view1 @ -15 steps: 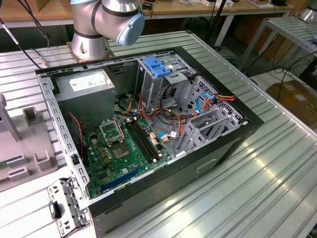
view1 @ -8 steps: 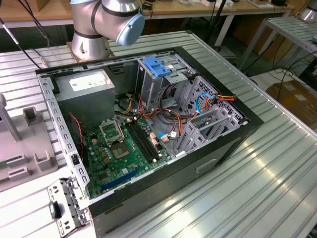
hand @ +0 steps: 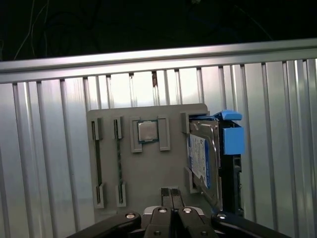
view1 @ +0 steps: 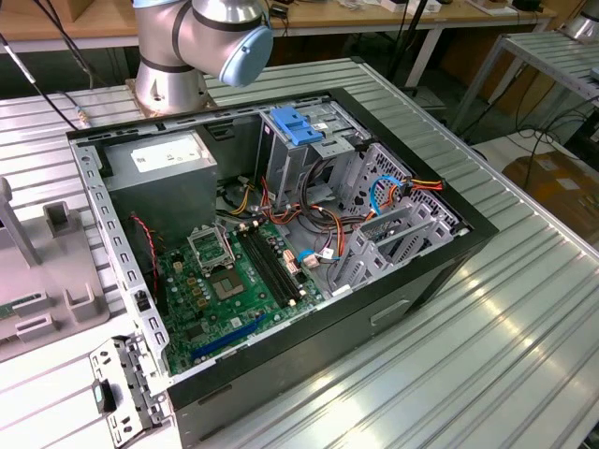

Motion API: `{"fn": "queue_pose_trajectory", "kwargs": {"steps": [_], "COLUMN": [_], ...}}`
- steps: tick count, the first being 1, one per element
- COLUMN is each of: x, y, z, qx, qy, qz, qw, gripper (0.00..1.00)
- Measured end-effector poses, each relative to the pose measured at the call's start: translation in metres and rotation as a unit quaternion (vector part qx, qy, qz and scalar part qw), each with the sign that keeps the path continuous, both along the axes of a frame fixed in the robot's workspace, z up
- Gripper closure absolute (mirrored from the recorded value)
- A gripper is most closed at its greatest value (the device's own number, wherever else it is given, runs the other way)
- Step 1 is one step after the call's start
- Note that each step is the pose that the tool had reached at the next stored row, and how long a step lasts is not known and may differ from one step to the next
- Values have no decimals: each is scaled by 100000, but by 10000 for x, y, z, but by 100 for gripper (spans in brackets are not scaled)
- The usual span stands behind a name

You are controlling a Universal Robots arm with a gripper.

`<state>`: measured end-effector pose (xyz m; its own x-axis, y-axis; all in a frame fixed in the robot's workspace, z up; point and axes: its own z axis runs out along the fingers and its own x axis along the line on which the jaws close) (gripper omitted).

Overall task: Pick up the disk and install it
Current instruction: 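Pick up the disk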

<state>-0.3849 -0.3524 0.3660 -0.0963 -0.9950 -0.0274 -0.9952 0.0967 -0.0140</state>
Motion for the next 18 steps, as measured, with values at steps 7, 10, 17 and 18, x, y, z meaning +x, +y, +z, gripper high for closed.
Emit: {"fn": "queue_pose_trajectory", "kwargs": {"steps": [7, 10, 17, 18], "x": [-4, -23, -88, -96], "y": [101, 148, 225, 231], "z": [-3, -8, -16, -19], "qx": [1, 18, 63, 79], "qy": [3, -6, 7, -1], "qz": [4, 1, -1, -1], "qw": [100000, 100000, 100000, 100000], "gripper": [89, 89, 89, 89]}}
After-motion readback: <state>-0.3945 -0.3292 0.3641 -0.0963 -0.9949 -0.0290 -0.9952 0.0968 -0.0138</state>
